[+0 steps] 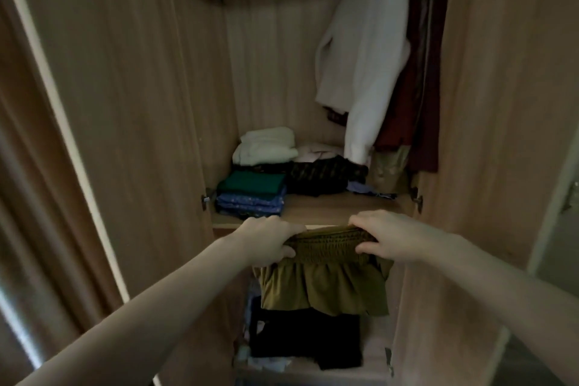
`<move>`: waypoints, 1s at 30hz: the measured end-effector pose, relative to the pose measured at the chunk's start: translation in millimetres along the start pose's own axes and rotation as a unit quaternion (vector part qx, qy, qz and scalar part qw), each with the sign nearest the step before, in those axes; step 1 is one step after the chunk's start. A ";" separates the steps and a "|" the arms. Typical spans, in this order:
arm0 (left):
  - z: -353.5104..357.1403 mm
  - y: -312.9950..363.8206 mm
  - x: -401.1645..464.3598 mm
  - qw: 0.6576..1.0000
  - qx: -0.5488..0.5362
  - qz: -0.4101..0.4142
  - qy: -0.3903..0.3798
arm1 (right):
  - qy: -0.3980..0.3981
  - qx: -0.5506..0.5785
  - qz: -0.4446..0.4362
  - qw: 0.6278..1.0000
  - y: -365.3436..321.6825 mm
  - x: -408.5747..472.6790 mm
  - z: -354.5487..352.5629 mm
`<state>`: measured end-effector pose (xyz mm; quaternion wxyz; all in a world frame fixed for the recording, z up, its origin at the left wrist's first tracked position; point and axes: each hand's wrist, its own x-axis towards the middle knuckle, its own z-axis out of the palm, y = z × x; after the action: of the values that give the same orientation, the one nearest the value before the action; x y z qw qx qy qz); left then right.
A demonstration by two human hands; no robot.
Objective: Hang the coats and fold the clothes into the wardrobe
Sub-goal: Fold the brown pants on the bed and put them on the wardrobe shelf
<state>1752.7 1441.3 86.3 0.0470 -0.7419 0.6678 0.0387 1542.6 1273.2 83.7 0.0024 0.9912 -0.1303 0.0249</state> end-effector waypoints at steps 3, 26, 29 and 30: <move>1.5 -21.5 40.1 1.000 -0.005 -0.004 0.004 | 0.003 0.006 0.002 1.000 31.1 30.9 6.6; -47.3 -239.5 382.1 0.973 0.100 0.026 0.204 | 0.170 -0.007 0.086 0.982 250.7 343.7 13.1; -33.2 -255.1 412.0 0.943 0.146 0.062 0.293 | 0.265 -0.096 0.080 0.956 269.1 365.3 36.9; -17.1 -257.3 418.5 0.943 0.154 0.062 0.290 | 0.272 -0.124 0.079 0.951 271.6 369.8 53.4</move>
<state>2052.5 1052.9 57.6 -0.0370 -0.6620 0.6948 -0.2786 1831.8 914.7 48.5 0.1586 0.9251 -0.2050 0.2775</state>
